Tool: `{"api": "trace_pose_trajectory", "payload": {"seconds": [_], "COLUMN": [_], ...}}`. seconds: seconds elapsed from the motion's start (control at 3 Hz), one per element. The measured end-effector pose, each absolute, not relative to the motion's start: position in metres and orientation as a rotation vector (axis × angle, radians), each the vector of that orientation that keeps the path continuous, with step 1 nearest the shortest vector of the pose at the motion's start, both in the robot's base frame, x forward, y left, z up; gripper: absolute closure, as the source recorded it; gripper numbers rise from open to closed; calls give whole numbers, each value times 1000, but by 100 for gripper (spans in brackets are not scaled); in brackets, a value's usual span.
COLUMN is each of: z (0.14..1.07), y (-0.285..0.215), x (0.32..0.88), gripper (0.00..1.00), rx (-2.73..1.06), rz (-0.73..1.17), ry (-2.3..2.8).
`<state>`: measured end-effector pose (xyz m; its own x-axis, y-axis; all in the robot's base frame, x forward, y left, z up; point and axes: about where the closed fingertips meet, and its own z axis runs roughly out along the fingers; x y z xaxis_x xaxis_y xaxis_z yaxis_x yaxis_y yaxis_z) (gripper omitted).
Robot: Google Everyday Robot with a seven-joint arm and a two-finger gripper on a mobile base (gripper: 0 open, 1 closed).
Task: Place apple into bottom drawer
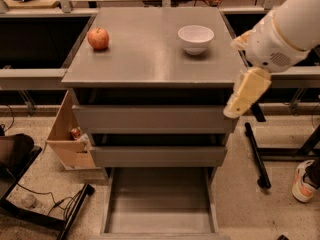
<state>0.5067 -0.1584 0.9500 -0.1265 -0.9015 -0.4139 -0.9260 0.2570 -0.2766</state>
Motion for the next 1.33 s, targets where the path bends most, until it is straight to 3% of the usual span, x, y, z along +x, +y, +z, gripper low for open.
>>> {"api": "trace_pose_trajectory", "payload": {"seconds": [0.67, 1.0, 1.33], "z": [935, 935, 938], "y": [-90, -90, -88], "x": [584, 588, 627], "gripper": [0, 0, 0], "rx": [-1638, -1632, -1585], "rz": [180, 178, 164], "ry": [1774, 1766, 1697]}}
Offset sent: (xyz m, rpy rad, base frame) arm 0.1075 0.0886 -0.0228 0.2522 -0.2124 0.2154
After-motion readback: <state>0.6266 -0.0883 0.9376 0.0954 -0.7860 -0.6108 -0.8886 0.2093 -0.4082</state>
